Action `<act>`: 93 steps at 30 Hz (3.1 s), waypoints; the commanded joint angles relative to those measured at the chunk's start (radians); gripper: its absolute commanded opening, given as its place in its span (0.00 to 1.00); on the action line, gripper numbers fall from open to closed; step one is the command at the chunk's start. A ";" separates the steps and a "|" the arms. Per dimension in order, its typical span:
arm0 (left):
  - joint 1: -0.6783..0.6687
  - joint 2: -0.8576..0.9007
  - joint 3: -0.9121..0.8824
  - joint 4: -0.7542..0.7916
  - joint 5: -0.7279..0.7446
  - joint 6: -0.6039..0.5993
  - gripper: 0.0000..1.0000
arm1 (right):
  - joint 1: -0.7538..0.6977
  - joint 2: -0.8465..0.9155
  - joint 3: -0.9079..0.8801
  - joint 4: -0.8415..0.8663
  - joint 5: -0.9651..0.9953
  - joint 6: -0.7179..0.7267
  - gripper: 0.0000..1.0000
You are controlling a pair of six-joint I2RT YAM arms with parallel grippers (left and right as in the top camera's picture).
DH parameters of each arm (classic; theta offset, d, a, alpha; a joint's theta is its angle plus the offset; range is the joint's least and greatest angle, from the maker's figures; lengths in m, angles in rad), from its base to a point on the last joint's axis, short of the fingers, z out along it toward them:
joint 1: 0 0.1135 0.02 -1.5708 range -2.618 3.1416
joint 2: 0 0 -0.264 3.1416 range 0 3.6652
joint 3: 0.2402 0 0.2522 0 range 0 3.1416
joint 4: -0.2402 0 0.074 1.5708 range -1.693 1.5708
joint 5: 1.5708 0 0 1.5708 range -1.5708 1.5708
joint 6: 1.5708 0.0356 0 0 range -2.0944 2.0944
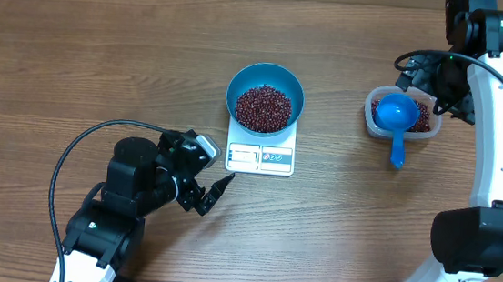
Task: Scoop item into bowl and weigh 150g on scale
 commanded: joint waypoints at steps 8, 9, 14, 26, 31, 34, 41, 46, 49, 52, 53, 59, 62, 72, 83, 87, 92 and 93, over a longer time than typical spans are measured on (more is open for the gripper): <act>-0.008 -0.012 -0.003 0.028 0.014 -0.014 1.00 | 0.002 -0.032 0.023 0.005 0.014 -0.005 1.00; -0.008 -0.012 -0.003 0.029 0.014 -0.014 1.00 | 0.002 -0.032 0.023 0.005 0.014 -0.005 1.00; -0.008 -0.012 -0.003 0.029 0.014 -0.014 1.00 | 0.002 -0.032 0.023 0.005 0.014 -0.005 1.00; -0.008 -0.013 -0.003 0.039 0.012 -0.014 0.99 | 0.002 -0.032 0.023 0.005 0.014 -0.004 1.00; -0.008 -0.036 -0.003 0.074 -0.036 -0.014 0.99 | 0.002 -0.032 0.023 0.005 0.014 -0.004 1.00; -0.008 -0.058 -0.003 0.103 -0.074 -0.014 1.00 | 0.002 -0.032 0.023 0.005 0.014 -0.005 1.00; -0.007 -0.135 -0.003 0.149 -0.225 -0.127 0.99 | 0.002 -0.032 0.023 0.005 0.014 -0.005 1.00; -0.006 -0.206 -0.003 0.151 -0.351 -0.211 0.99 | 0.002 -0.032 0.023 0.005 0.014 -0.005 1.00; -0.006 -0.246 -0.003 0.153 -0.408 -0.212 1.00 | 0.002 -0.032 0.023 0.005 0.014 -0.004 1.00; -0.006 -0.285 -0.003 0.150 -0.447 -0.213 1.00 | 0.002 -0.032 0.023 0.005 0.014 -0.004 1.00; -0.006 -0.301 -0.003 0.143 -0.453 -0.213 1.00 | 0.002 -0.032 0.023 0.005 0.014 -0.005 1.00; -0.006 -0.401 -0.004 0.080 -0.454 -0.233 0.99 | 0.002 -0.032 0.023 0.005 0.014 -0.004 1.00; -0.006 -0.458 -0.016 0.045 -0.458 -0.269 1.00 | 0.002 -0.032 0.023 0.005 0.014 -0.005 1.00; 0.000 -0.711 -0.275 0.186 -0.460 -0.360 1.00 | 0.002 -0.032 0.023 0.005 0.014 -0.004 1.00; 0.072 -0.844 -0.578 0.556 -0.491 -0.392 0.99 | 0.002 -0.032 0.023 0.005 0.014 -0.005 1.00; 0.118 -0.844 -0.609 0.609 -0.517 -0.393 1.00 | 0.002 -0.032 0.023 0.005 0.014 -0.005 1.00; 0.198 -0.844 -0.609 0.637 -0.521 -0.399 1.00 | 0.002 -0.032 0.023 0.005 0.014 -0.004 1.00; 0.215 -0.844 -0.609 0.636 -0.521 -0.399 1.00 | 0.002 -0.032 0.023 0.005 0.014 -0.004 1.00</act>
